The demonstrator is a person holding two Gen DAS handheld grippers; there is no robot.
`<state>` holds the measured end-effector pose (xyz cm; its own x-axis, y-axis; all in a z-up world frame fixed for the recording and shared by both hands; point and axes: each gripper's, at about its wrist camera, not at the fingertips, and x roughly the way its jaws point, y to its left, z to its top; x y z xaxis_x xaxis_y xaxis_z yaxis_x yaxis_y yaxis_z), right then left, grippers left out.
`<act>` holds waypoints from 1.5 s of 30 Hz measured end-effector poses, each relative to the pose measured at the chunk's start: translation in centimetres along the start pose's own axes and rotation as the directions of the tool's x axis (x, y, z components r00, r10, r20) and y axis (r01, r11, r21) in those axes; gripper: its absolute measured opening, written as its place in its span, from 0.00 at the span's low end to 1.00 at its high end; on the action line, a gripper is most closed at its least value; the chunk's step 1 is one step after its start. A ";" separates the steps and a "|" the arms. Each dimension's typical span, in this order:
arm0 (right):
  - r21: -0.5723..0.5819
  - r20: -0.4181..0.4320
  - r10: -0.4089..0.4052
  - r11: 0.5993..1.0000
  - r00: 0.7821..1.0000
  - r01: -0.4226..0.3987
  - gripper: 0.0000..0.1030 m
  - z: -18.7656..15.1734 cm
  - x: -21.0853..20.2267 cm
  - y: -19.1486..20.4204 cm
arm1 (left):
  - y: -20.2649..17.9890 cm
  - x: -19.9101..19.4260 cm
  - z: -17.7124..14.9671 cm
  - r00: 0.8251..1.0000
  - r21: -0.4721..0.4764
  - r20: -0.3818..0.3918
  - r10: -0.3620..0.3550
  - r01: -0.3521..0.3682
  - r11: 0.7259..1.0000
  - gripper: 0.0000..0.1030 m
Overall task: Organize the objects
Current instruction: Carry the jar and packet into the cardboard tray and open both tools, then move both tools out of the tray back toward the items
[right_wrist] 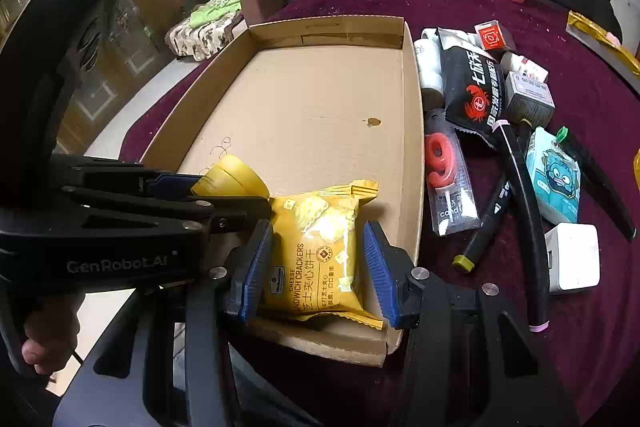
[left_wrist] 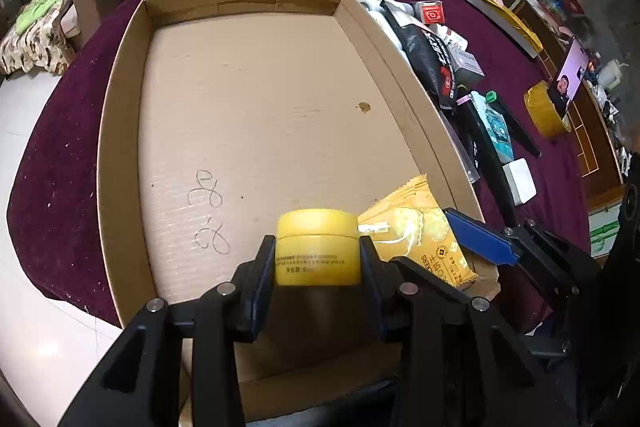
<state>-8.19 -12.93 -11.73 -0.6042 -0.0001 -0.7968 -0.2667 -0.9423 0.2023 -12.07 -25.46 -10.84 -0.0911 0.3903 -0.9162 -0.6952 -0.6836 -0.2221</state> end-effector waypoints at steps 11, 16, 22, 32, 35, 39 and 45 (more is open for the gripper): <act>-0.005 0.113 0.026 1.000 0.993 -0.025 0.49 0.3 -3.0 -0.8 | -0.5 -4.0 0.0 0.977 -0.035 0.202 -0.062 0.070 0.997 0.63; 0.095 0.199 0.057 0.993 0.978 -0.077 0.49 -1.1 -5.9 -3.3 | -2.9 -5.9 0.1 0.953 0.007 0.290 -0.086 0.088 0.996 0.73; 0.203 0.167 0.059 0.975 0.984 -0.093 0.49 -3.4 -6.5 -7.9 | -4.8 -5.8 0.2 0.947 0.053 0.280 -0.156 0.147 0.988 0.73; 0.075 0.078 0.207 0.974 0.975 -0.213 0.57 -4.0 -3.0 -3.6 | -4.0 -6.1 0.0 0.950 0.022 0.262 -0.170 0.170 0.985 0.73; 0.025 0.074 0.211 0.977 0.975 -0.213 0.59 -3.6 -2.5 -1.4 | -3.6 -7.1 -0.2 0.945 0.010 0.284 -0.160 0.164 0.986 0.73; -0.045 0.072 0.314 0.949 0.947 -0.311 0.59 -2.9 -1.7 2.0 | -3.0 -8.0 -0.2 0.941 -0.018 0.312 -0.129 0.142 0.990 0.73; 0.011 0.133 0.236 0.971 0.963 -0.240 0.59 -3.4 -3.7 -1.1 | -4.2 -7.5 0.3 0.943 0.012 0.299 -0.143 0.146 0.989 0.73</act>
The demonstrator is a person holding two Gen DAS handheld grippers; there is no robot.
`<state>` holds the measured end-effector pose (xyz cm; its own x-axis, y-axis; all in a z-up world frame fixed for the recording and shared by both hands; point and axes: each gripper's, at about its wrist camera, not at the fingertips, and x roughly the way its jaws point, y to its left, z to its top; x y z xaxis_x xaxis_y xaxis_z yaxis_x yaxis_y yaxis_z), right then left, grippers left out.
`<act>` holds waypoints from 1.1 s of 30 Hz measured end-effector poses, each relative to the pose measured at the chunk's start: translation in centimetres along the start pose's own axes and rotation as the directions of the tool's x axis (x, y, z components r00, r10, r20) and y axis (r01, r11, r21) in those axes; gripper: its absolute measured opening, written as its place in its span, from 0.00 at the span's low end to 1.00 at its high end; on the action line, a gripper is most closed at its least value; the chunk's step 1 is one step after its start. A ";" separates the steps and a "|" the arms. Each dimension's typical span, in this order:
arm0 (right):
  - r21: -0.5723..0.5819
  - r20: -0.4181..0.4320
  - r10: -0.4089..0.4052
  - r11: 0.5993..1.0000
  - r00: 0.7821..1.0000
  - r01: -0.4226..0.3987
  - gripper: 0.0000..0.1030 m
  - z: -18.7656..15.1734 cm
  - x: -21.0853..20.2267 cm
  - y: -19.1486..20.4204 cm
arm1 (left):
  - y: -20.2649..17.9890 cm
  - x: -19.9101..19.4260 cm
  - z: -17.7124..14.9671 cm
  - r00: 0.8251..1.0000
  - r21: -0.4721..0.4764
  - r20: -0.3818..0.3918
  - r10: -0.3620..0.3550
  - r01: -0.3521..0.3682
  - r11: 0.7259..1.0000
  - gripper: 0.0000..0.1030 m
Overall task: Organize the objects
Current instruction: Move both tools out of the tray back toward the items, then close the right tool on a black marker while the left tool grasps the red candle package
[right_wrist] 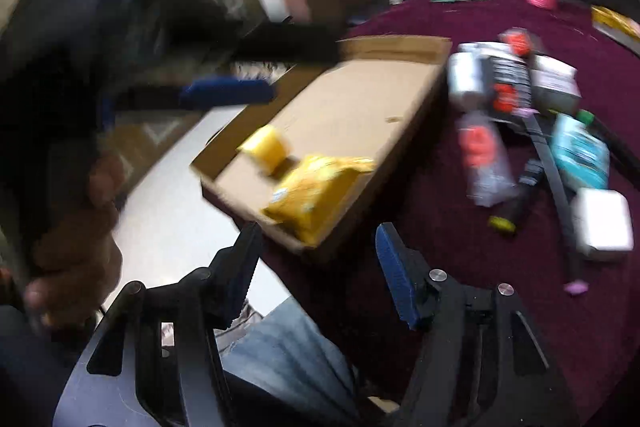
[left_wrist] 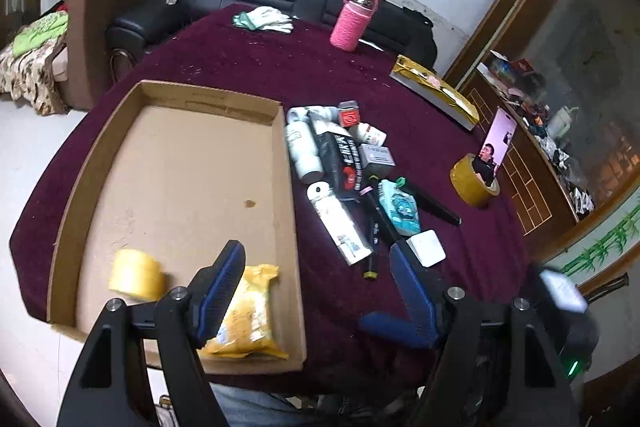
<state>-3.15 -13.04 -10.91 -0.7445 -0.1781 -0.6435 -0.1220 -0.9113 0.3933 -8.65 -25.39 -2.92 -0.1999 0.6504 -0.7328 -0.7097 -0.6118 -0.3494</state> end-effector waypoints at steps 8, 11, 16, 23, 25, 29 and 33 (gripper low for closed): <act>0.181 0.052 -0.199 0.966 0.979 0.187 0.54 -0.1 -4.6 -8.2 | -2.3 5.4 -0.5 0.989 0.032 -0.145 -0.018 0.023 0.999 0.73; 0.163 0.036 -0.220 0.964 0.975 0.211 0.46 1.1 -3.3 -9.3 | -2.2 6.7 -0.6 0.980 0.013 -0.195 -0.037 0.040 0.999 0.73; 0.133 0.003 -0.324 0.938 0.946 0.320 0.43 2.9 -1.3 -9.8 | -1.5 6.9 -0.6 0.981 -0.004 -0.191 -0.018 0.017 1.000 0.73; 0.066 -0.105 -0.412 0.905 0.905 0.419 0.17 2.8 1.3 -10.2 | -1.7 7.9 0.4 0.978 -0.018 -0.210 -0.021 0.018 1.000 0.73; 0.104 -0.124 -0.380 0.914 0.916 0.393 0.14 1.8 0.6 -10.5 | -2.0 8.3 0.8 0.976 -0.010 -0.215 -0.033 0.031 0.999 0.73; 0.157 -0.129 -0.354 0.915 0.926 0.372 0.14 -0.4 -1.2 -10.5 | -3.4 10.4 1.3 0.969 0.044 -0.248 0.021 -0.011 0.999 0.71; 0.198 -0.116 -0.338 0.913 0.934 0.356 0.14 -2.2 -2.7 -10.5 | -4.5 13.1 1.7 0.949 0.093 -0.298 0.104 -0.080 0.992 0.59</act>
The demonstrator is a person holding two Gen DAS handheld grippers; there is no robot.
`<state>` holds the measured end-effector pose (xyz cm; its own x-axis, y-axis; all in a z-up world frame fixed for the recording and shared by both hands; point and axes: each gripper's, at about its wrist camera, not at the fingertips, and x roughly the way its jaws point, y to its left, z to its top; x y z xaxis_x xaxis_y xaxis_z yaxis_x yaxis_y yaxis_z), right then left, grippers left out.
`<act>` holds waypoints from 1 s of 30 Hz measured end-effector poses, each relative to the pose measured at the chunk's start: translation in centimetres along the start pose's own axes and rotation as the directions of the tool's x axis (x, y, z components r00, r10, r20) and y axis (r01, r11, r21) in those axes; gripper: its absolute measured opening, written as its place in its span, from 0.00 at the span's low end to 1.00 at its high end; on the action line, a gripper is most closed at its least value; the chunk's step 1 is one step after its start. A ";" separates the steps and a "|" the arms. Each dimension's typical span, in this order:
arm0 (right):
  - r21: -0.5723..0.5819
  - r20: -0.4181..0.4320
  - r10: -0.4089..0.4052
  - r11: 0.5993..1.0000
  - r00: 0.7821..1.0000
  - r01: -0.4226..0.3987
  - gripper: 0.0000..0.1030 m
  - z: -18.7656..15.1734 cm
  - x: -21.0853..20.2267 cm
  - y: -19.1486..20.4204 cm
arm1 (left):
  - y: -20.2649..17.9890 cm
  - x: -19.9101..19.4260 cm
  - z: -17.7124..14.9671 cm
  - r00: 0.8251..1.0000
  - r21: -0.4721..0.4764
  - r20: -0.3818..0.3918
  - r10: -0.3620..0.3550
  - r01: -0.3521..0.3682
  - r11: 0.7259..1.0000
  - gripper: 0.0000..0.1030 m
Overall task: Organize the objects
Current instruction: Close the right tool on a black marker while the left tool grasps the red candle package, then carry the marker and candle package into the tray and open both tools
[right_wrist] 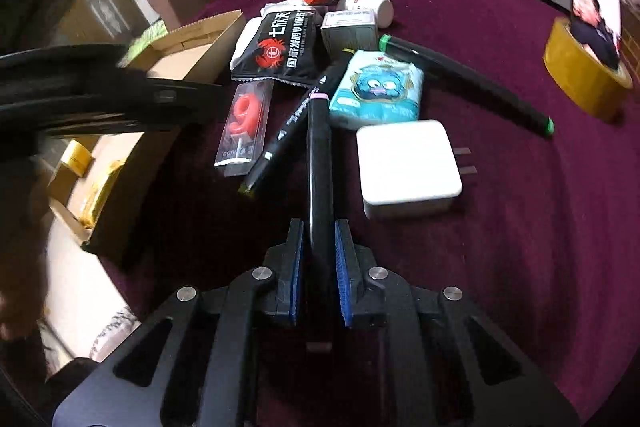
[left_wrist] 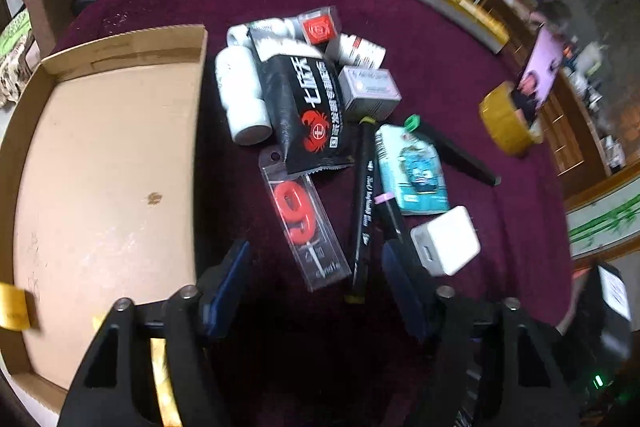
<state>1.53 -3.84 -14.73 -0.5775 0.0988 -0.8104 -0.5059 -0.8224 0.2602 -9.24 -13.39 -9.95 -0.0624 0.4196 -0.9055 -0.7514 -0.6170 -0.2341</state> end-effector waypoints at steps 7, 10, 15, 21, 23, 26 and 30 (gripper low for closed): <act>0.032 0.014 0.029 0.999 0.999 -0.030 0.14 -0.1 0.2 -0.4 | -0.2 3.1 1.2 0.991 -0.010 -0.072 0.109 -0.110 0.994 0.39; 0.032 0.018 0.037 0.999 0.999 -0.037 0.14 -0.1 0.2 -0.2 | -0.6 3.5 0.9 0.983 0.024 -0.052 0.175 -0.174 0.985 0.30; 0.027 0.021 0.031 0.999 0.999 -0.031 0.14 -0.1 0.3 0.0 | -0.7 2.4 -1.0 0.987 0.061 -0.066 0.148 -0.144 0.988 0.26; 0.007 0.024 0.012 1.000 1.000 -0.012 0.15 0.1 0.5 0.3 | -1.4 2.1 -3.6 0.987 0.129 -0.087 0.136 -0.124 0.984 0.28; -0.012 0.019 -0.008 1.000 1.000 0.008 0.15 0.3 0.7 0.7 | -1.8 2.3 -3.7 0.983 0.152 -0.056 0.174 -0.164 0.975 0.27; 0.034 0.023 0.017 0.999 1.000 -0.018 0.14 0.4 0.4 0.0 | -1.5 1.8 -3.9 0.989 0.140 -0.038 0.141 -0.135 0.981 0.26; 0.074 0.097 0.038 0.996 0.995 -0.045 0.14 0.2 -2.1 -0.2 | -0.3 -1.3 -4.5 1.000 0.089 0.003 0.020 -0.020 0.996 0.26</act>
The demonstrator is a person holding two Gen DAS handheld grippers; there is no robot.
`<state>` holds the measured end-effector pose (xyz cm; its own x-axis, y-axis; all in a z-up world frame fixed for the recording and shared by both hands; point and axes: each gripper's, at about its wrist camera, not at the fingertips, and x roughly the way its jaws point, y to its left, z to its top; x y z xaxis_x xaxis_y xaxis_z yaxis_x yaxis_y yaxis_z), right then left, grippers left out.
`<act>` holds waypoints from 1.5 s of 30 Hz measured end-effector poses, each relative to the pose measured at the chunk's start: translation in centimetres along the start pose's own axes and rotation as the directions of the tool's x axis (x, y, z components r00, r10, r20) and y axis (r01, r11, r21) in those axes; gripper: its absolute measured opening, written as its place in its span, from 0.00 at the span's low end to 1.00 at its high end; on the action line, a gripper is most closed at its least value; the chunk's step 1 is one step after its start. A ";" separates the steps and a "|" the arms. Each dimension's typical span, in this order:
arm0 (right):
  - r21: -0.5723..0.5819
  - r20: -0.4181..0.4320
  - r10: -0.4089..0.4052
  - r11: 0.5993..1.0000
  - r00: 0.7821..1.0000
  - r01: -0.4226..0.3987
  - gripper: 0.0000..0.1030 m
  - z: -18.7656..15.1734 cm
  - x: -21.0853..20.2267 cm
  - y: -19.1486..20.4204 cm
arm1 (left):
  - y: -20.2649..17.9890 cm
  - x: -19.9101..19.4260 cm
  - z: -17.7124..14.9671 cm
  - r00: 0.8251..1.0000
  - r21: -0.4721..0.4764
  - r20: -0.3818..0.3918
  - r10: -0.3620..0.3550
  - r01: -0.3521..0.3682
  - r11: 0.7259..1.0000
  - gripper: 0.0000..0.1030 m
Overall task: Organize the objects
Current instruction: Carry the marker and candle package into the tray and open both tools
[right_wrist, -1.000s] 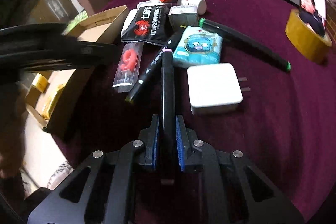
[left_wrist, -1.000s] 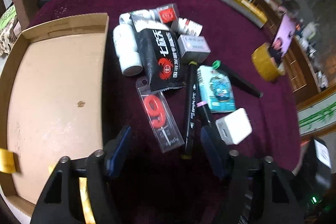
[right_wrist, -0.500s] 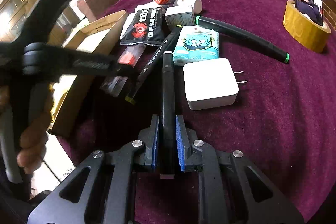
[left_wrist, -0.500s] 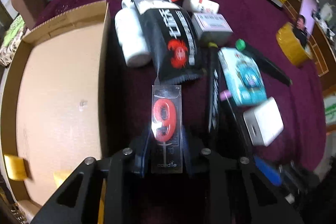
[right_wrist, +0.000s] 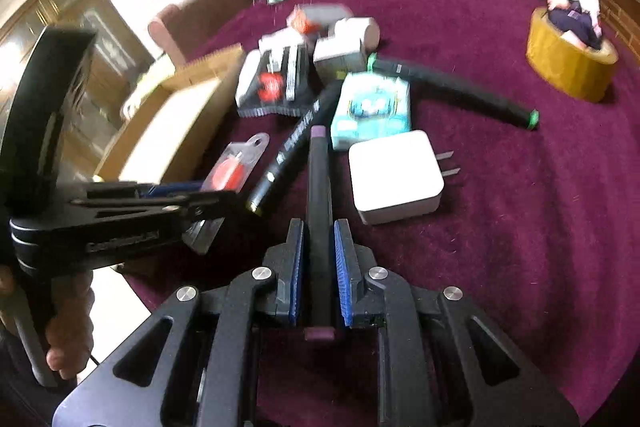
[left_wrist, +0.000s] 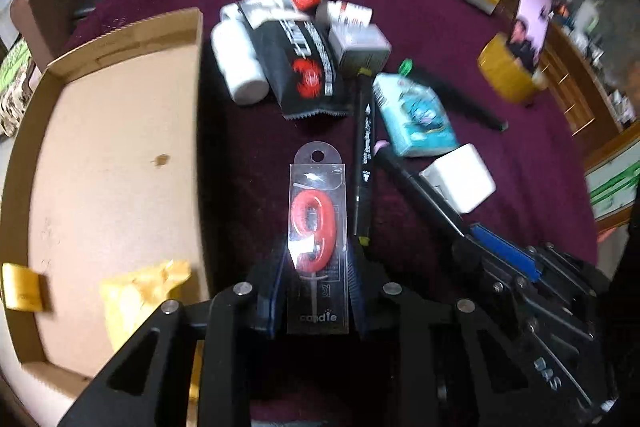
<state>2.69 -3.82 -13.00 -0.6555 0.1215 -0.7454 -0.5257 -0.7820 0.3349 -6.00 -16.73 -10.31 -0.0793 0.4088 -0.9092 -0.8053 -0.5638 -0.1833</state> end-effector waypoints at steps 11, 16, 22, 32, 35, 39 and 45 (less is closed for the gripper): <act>-0.086 -0.094 -0.055 0.995 0.994 0.047 0.14 -1.0 0.5 2.9 | 5.4 -6.0 -1.3 0.996 -0.110 0.093 0.001 0.009 0.994 0.26; -0.139 -0.165 -0.104 0.987 0.981 0.082 0.15 -0.8 3.0 3.8 | 8.8 -6.4 -1.3 0.994 -0.195 0.109 0.033 -0.011 0.981 0.26; -0.107 -0.133 -0.106 0.990 0.985 0.092 0.14 -0.2 3.3 3.3 | 12.1 -6.8 -1.7 0.992 -0.252 0.110 0.067 -0.037 0.967 0.26; -0.050 0.046 0.077 0.996 0.996 -0.075 0.14 2.9 -0.8 5.5 | 14.4 -4.2 -1.1 0.993 -0.280 0.056 0.102 -0.082 0.956 0.26; -0.085 0.023 0.166 0.983 0.986 -0.163 0.14 4.2 0.5 7.9 | 14.8 -3.8 -1.2 0.993 -0.285 0.045 0.107 -0.089 0.954 0.26; -0.130 -0.014 0.199 0.971 0.980 -0.199 0.14 5.4 3.2 10.9 | 15.1 -3.3 -1.3 0.992 -0.289 0.039 0.119 -0.103 0.952 0.26; -0.143 -0.091 0.228 0.960 0.969 -0.239 0.14 6.9 7.6 13.7 | 15.7 -2.6 -1.0 0.994 -0.292 0.025 0.110 -0.098 0.951 0.26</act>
<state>-13.23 -9.41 -10.04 -0.7060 -0.1159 -0.6986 -0.2708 -0.8674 0.4176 -17.84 -27.33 -11.14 -0.1819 0.3618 -0.9144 -0.5867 -0.7861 -0.1943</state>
